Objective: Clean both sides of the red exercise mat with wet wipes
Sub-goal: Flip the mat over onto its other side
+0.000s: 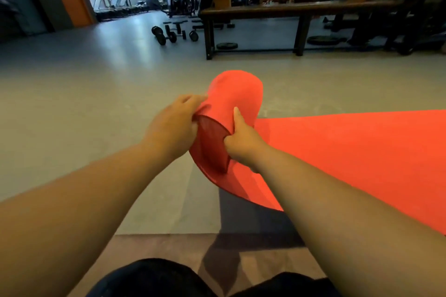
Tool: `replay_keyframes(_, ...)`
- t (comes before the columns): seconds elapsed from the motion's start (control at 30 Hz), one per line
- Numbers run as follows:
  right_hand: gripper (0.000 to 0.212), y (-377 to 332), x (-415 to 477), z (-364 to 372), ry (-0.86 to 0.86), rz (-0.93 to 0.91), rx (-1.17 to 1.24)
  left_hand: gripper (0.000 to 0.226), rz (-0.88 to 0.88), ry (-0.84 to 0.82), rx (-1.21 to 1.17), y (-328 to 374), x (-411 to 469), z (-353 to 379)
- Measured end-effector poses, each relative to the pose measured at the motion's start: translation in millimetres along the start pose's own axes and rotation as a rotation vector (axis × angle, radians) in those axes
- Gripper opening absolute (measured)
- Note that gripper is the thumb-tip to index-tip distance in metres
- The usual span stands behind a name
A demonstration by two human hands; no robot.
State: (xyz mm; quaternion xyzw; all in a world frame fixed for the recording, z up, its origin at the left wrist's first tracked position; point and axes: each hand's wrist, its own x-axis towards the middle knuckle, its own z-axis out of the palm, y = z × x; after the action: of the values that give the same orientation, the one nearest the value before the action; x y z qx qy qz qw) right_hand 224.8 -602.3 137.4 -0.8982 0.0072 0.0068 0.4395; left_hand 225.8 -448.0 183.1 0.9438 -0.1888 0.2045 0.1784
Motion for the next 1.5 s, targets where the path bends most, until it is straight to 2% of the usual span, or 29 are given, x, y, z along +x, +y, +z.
replay_keyframes(0.03,0.087,-3,3,0,0.016,0.007,0.1,0.064,-0.172,0.079,-0.202,-9,-7,9)
replay_keyframes(0.07,0.087,-4,7,2,0.025,0.016,0.196,0.069,-0.358,0.087,-0.41,-18,-16,22)
replay_keyframes(0.13,0.087,-2,9,12,0.046,0.046,0.357,0.084,-0.63,-0.092,-0.759,-28,-46,59)
replay_keyframes(0.2,0.09,6,11,26,0.088,0.118,0.554,0.086,-0.693,-0.309,-0.77,-30,-77,99)
replay_keyframes(0.23,0.089,11,14,32,0.078,0.156,0.663,0.077,-0.692,-0.35,-0.729,-29,-87,112)
replay_keyframes(0.27,0.085,13,16,37,0.056,0.187,0.748,0.061,-0.686,-0.314,-0.7,-29,-88,122)
replay_keyframes(0.3,0.081,12,20,39,0.032,0.211,0.813,0.046,-0.677,-0.237,-0.695,-30,-82,124)
replay_keyframes(0.33,0.078,9,24,39,0.021,0.219,0.847,0.041,-0.671,-0.149,-0.718,-30,-74,122)
replay_keyframes(0.4,0.074,-2,36,34,0.045,0.205,0.868,0.05,-0.64,-0.005,-0.761,-32,-51,109)
replay_keyframes(0.47,0.071,-22,49,20,0.09,0.192,0.87,0.052,-0.616,0.055,-0.726,-33,-27,90)
replay_keyframes(0.63,0.07,-69,73,-5,0.086,0.1,0.905,0.056,-0.448,0.3,-0.427,-50,31,16)
replay_keyframes(0.77,0.075,-113,80,20,-0.064,-0.012,1.021,0.046,-0.178,0.355,-0.065,-109,57,-69)
replay_keyframes(0.9,0.072,-135,78,31,-0.088,-0.048,1.043,0.05,-0.036,0.313,0.088,-129,59,-87)
replay_keyframes(0.97,0.063,-125,71,36,-0.09,0.024,1.014,0.053,-0.055,0.242,0.133,-120,49,-71)
replay_keyframes(1.03,0.049,-94,60,43,-0.116,0.176,0.947,0.06,-0.102,0.111,0.198,-103,34,-45)
replay_keyframes(1.07,0.038,-71,54,45,-0.134,0.264,0.834,0.063,-0.12,0.012,0.244,-94,26,-31)
replay_keyframes(1.13,0.017,-26,41,40,-0.092,0.393,0.401,0.067,-0.117,-0.179,0.311,-82,13,2)
replay_keyframes(1.17,0.026,-5,35,35,-0.069,0.415,0.154,0.066,-0.078,-0.245,0.332,-76,7,17)
replay_keyframes(1.23,0.081,27,23,25,-0.074,0.406,-0.235,0.061,0.024,-0.318,0.375,-56,-3,44)
replay_keyframes(1.3,0.101,41,9,20,-0.063,0.359,-0.398,0.056,0.107,-0.33,0.377,-31,-9,67)
replay_keyframes(1.4,0.095,55,0,14,0.002,0.28,-0.487,0.052,0.165,-0.361,0.282,0,-18,93)
replay_keyframes(1.5,0.071,62,4,-6,0.102,0.207,-0.492,0.064,0.073,-0.208,0.098,-19,-30,99)
